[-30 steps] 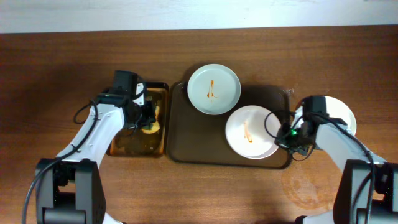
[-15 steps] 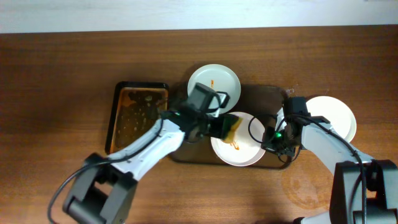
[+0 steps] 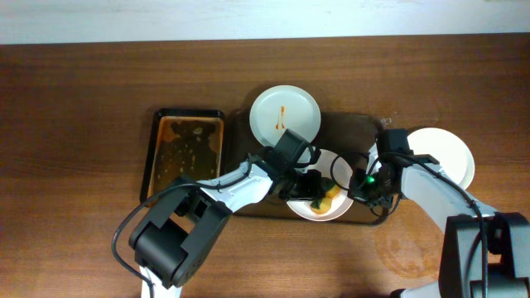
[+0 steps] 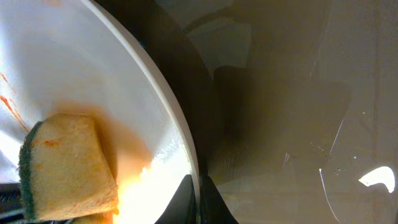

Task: Clean dirty plates on tray and stack at the side
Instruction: 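Scrub the front-right plate with the sponge in the left gripper, then carry the front-right plate right and stack it on the cleaned plate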

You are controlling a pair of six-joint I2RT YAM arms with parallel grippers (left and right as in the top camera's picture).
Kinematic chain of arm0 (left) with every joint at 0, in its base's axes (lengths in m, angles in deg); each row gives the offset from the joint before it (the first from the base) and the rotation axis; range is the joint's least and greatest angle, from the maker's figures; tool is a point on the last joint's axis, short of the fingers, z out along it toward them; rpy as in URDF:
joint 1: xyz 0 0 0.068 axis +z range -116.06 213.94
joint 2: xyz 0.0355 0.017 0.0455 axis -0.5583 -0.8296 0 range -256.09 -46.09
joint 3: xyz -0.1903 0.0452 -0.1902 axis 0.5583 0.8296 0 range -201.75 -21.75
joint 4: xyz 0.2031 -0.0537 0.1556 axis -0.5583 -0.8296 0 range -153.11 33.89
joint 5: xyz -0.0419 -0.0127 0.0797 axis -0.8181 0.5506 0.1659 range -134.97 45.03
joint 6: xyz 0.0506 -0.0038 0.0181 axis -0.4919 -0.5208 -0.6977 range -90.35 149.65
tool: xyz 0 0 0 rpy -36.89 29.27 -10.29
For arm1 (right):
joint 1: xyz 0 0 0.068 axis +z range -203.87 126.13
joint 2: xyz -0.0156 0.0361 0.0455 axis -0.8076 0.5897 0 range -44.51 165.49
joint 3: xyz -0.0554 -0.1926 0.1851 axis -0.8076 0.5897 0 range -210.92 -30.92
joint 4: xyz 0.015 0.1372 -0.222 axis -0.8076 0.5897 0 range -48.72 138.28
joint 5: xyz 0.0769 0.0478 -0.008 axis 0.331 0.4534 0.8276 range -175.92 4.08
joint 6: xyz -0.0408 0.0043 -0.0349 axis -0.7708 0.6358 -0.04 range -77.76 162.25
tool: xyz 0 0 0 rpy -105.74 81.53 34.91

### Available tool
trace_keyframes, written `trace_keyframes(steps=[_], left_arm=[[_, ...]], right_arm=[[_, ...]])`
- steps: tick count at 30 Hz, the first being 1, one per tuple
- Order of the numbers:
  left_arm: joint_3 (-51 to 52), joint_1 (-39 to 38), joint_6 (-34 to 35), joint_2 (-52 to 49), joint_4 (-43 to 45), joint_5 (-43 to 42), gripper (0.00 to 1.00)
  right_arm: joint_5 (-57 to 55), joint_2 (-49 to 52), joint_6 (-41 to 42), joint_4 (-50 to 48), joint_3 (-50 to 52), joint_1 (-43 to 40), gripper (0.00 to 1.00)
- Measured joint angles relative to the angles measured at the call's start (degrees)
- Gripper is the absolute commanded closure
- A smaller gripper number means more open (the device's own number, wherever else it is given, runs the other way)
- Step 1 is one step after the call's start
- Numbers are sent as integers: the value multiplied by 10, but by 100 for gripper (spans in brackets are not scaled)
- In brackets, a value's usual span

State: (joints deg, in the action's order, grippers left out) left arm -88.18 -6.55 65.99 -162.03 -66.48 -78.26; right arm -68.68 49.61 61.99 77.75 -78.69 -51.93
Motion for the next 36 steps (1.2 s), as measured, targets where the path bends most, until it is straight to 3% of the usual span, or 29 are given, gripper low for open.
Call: trace_keyframes(steps=[5,10,12,16,19,23,31,36], left_arm=[[-8,19,0,0,-18,76,100],[-10,88,-4,1,-16,89,100],[-10,92,-35,7,-27,84,100],[-4,101,-115,89,-141,90,100],[-3,102,-143,202,-208,174,100],[-3,127,-150,241,-260,249,100],[-3,302,-160,241,-281,283,100],[-3,353,-174,241,-281,284,100]], right_arm=[[0,0,0,2,0,0,96],[4,0,0,3,0,0,96],[7,0,0,4,0,3,96],[2,0,0,5,0,3,96],[-4,0,-2,1,0,3,96],[-13,0,-15,7,-7,3,96],[-151,-101,-38,105,-93,3,96],[-310,-155,-40,123,-104,40,96]])
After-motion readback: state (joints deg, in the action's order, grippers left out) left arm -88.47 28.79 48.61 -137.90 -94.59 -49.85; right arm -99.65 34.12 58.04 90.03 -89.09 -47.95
